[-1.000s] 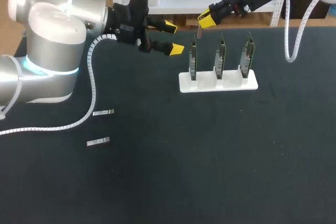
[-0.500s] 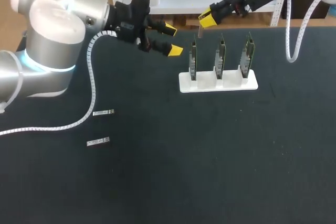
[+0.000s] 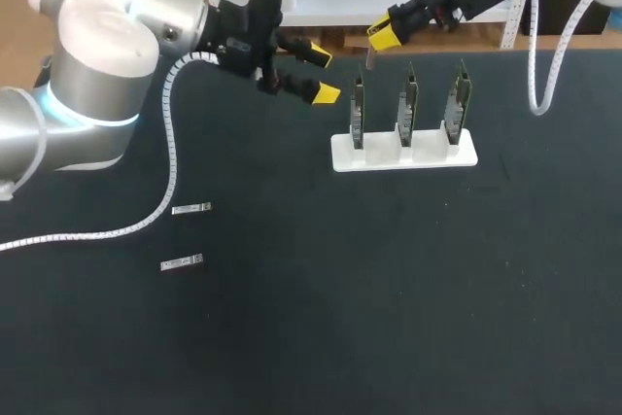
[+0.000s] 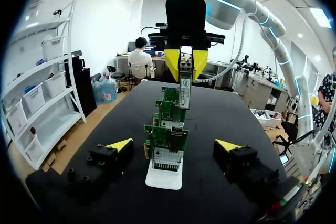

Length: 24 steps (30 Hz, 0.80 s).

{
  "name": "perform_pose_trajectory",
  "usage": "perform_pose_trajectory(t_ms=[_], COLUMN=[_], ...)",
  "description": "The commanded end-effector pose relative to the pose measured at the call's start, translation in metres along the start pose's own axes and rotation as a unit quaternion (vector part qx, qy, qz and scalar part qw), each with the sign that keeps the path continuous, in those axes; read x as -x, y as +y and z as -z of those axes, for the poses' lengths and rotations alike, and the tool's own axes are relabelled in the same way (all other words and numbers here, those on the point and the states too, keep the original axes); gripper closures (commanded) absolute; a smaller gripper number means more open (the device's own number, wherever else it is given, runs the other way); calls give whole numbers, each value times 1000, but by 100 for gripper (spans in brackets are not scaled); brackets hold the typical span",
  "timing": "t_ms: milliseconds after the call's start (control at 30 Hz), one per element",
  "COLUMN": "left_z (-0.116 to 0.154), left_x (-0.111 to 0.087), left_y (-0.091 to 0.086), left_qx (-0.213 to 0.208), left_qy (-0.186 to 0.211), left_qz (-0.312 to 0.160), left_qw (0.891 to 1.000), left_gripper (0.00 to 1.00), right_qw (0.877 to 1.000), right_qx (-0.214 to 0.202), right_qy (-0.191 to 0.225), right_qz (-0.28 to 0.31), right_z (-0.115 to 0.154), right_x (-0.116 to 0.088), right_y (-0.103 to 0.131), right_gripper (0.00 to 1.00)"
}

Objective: Pick up the optical module with the left hand, and insert it into the network port with the right hand.

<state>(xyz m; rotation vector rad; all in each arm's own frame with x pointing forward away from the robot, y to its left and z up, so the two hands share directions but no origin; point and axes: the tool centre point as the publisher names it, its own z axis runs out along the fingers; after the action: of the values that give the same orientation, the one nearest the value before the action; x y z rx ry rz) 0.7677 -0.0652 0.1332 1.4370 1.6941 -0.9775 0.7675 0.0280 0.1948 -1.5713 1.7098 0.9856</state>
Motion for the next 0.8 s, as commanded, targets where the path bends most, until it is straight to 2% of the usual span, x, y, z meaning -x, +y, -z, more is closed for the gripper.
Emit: perform_pose_trajectory(t_ms=[33, 800], left_z=[-1, 0], left_x=[-1, -2], left_y=[2, 0], left_qx=[-3, -10], left_qy=[0, -2], left_qz=[2, 1], left_qw=[1000, 1000], left_gripper=[0, 0], right_qw=[1000, 999], right_qx=[-1, -9], right_qy=[0, 26], right_qz=[2, 38], right_z=[0, -15], right_x=[0, -4], right_y=[0, 4], right_gripper=[100, 100])
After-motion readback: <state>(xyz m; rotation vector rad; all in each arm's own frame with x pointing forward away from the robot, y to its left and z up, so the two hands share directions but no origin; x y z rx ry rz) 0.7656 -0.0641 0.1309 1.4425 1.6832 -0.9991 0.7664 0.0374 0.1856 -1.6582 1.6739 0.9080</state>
